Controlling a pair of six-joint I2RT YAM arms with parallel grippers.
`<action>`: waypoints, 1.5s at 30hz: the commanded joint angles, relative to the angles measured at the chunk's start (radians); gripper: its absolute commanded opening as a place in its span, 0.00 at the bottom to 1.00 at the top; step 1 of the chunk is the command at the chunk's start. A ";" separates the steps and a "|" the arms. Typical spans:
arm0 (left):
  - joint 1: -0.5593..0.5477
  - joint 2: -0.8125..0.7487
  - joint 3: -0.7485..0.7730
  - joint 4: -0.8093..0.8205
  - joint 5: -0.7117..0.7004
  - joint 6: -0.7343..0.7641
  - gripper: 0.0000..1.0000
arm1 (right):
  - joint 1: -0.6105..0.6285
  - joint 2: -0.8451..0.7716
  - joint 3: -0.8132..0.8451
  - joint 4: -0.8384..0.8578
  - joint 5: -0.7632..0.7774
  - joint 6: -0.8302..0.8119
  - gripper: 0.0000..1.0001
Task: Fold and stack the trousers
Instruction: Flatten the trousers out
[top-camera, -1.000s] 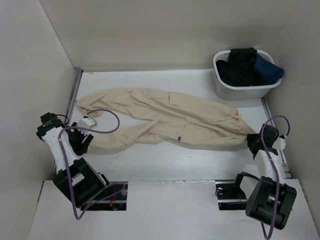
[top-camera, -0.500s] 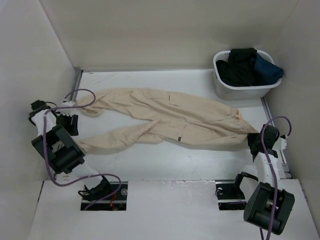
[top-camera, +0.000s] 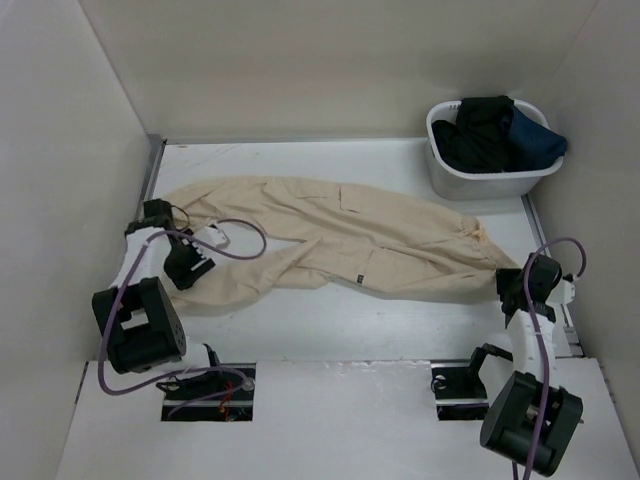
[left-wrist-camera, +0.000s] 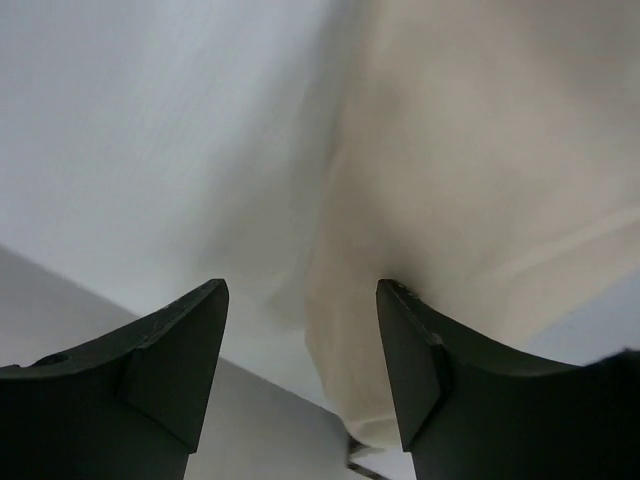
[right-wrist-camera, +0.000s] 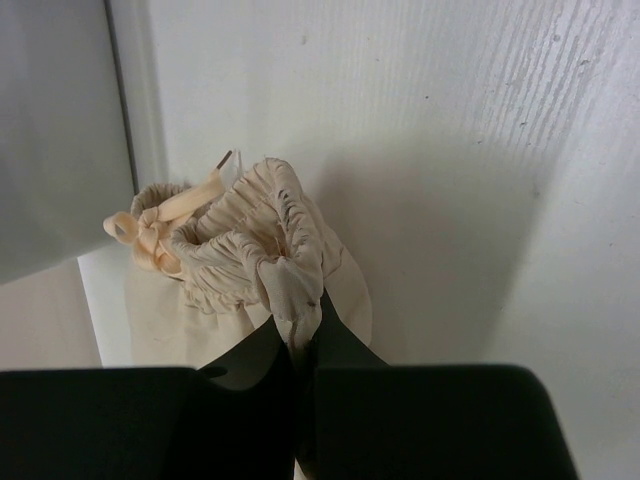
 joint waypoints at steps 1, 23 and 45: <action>-0.145 -0.094 -0.089 -0.062 -0.040 0.149 0.62 | -0.024 -0.016 0.019 0.040 0.000 0.004 0.06; -0.348 0.305 -0.005 0.207 -0.274 -0.135 0.00 | -0.099 0.047 0.169 0.068 0.035 -0.168 0.02; -0.081 0.053 0.298 0.273 -0.041 -0.136 0.62 | -0.056 0.055 0.160 0.112 -0.021 -0.226 0.01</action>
